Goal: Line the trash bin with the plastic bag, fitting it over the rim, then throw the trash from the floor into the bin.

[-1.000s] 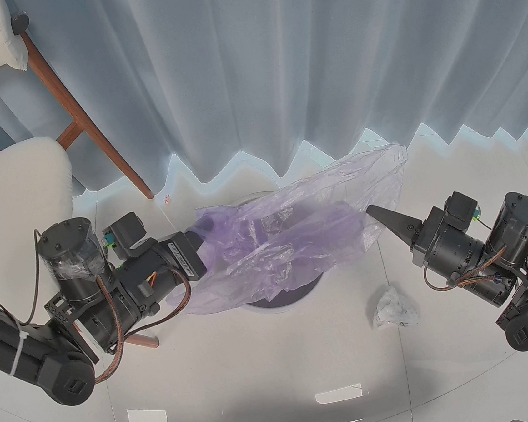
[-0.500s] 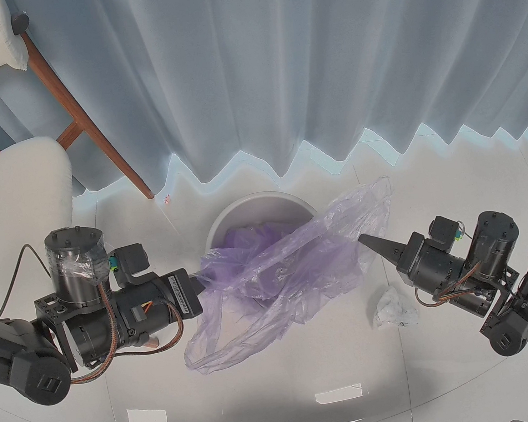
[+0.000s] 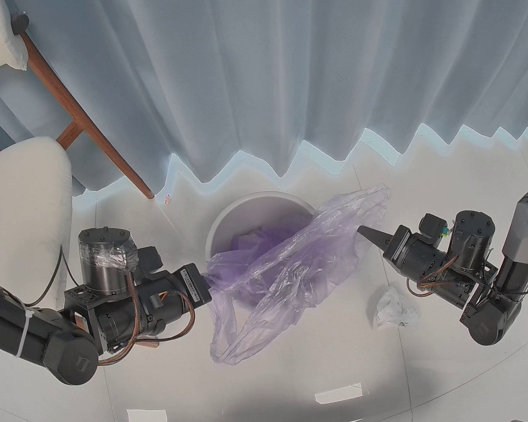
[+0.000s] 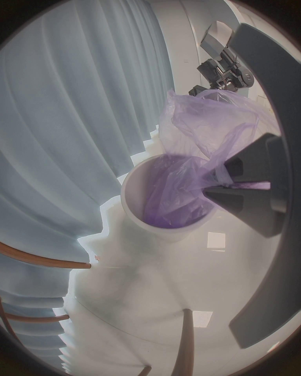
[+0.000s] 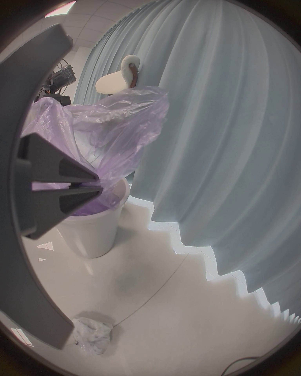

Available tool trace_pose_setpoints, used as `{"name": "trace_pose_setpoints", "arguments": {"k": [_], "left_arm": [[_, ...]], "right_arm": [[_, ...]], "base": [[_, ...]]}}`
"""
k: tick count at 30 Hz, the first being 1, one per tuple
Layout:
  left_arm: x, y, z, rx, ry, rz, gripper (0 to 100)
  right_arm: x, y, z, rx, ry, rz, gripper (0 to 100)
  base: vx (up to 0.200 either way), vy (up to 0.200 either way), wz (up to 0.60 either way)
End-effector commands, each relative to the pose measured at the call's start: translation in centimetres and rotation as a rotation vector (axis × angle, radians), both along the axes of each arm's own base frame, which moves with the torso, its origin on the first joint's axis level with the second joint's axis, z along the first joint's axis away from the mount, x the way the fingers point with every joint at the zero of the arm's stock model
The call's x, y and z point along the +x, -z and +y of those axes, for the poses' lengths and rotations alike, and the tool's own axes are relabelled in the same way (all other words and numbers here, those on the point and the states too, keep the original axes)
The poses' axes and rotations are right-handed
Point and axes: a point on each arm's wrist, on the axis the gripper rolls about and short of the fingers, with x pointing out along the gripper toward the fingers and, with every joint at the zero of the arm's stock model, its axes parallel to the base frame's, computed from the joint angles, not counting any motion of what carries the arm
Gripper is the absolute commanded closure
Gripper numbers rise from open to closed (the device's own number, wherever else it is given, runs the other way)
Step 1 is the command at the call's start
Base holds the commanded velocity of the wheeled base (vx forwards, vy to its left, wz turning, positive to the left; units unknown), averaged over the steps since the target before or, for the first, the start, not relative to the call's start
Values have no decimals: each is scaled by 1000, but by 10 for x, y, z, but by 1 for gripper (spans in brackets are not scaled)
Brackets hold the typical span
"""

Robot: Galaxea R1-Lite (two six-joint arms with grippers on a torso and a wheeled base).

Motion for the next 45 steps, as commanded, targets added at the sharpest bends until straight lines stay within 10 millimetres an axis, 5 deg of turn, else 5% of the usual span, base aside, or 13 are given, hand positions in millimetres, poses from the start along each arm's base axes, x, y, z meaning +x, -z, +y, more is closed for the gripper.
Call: {"name": "trace_pose_setpoints", "arguments": {"k": [1,12,13,20,26,45], "left_arm": [[8,10,-3,-10,-8,12,100],[11,11,-5,-43,-8,-56,100],[10,11,-4,-46,-8,-63,100],[5,10,-5,-54,2,-79,100],[5,8,-6,-56,5,-92,100],[-11,3,-14,-69,53,-146,100]], "right_arm": [[8,-1,-5,13,23,-24,100],[-7,-3,2,-1,-17,-11,100],[-8,-2,2,-2,-20,-9,0],[-24,-26,-1,101,-39,3,0],[-58,-30,24,135,-195,189,0],[-41,3,38,85,-143,298,0]], "base": [[0,0,0],[0,0,0],[0,0,0],[0,0,0],[0,0,0],[0,0,0]]}}
